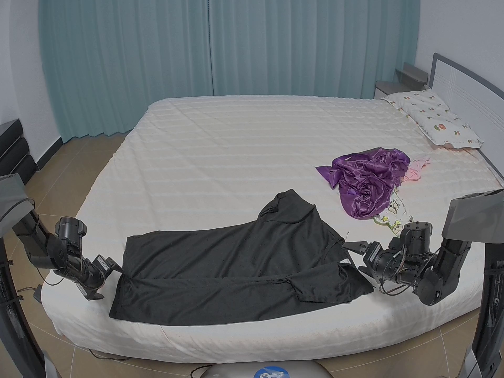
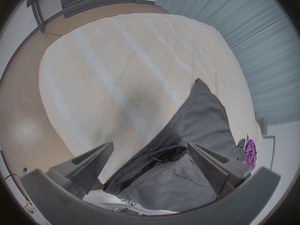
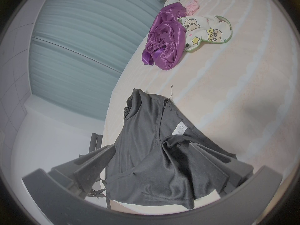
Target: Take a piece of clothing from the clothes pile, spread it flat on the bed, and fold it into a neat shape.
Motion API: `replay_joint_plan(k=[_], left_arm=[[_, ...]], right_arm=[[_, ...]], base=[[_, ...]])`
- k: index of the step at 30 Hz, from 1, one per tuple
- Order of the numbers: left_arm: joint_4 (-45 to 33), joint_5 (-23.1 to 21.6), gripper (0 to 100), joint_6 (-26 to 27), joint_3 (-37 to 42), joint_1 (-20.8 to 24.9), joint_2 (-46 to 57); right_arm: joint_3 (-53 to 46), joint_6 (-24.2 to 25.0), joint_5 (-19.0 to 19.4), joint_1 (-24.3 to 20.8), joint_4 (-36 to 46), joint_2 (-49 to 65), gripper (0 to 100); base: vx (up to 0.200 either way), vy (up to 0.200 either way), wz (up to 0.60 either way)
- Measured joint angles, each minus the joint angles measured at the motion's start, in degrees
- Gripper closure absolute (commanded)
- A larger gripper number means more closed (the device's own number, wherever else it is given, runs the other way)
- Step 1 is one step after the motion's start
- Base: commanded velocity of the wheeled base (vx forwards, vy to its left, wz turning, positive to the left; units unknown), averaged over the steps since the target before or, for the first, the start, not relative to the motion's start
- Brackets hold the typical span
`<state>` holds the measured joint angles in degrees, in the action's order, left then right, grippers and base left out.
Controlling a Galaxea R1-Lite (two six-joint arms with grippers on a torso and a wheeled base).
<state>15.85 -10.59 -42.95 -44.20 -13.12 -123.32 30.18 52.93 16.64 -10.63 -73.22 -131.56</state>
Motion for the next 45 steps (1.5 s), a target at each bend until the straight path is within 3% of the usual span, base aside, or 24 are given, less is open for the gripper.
replay_joint_plan(k=[6,25,31,45], left_arm=[[-0.01,-0.13,0,-0.24,-0.44,-0.49,0.02],[-0.2,0.15,0,-0.46,-1.52,-0.46,-0.16],[-0.15,-0.02,0,-3.01,-2.13,0.67,1.96],[-1.01,-0.22,0,-9.52,-16.08,6.58,-0.35]], right_arm=[[-0.45,0.02,0.05,0.18,-0.05,0.35,0],[-0.56,0.09,-0.04,0.16,-0.07,0.41,0],[-0.5,0.05,-0.22,0.09,-0.16,0.68,0],[-0.45,-0.22,-0.55,-0.5,-0.3,0.35,0]], base=[[0.0,0.2,0.0],[0.0,0.0,0.0],[0.0,0.0,0.0],[0.086,0.0,0.0]])
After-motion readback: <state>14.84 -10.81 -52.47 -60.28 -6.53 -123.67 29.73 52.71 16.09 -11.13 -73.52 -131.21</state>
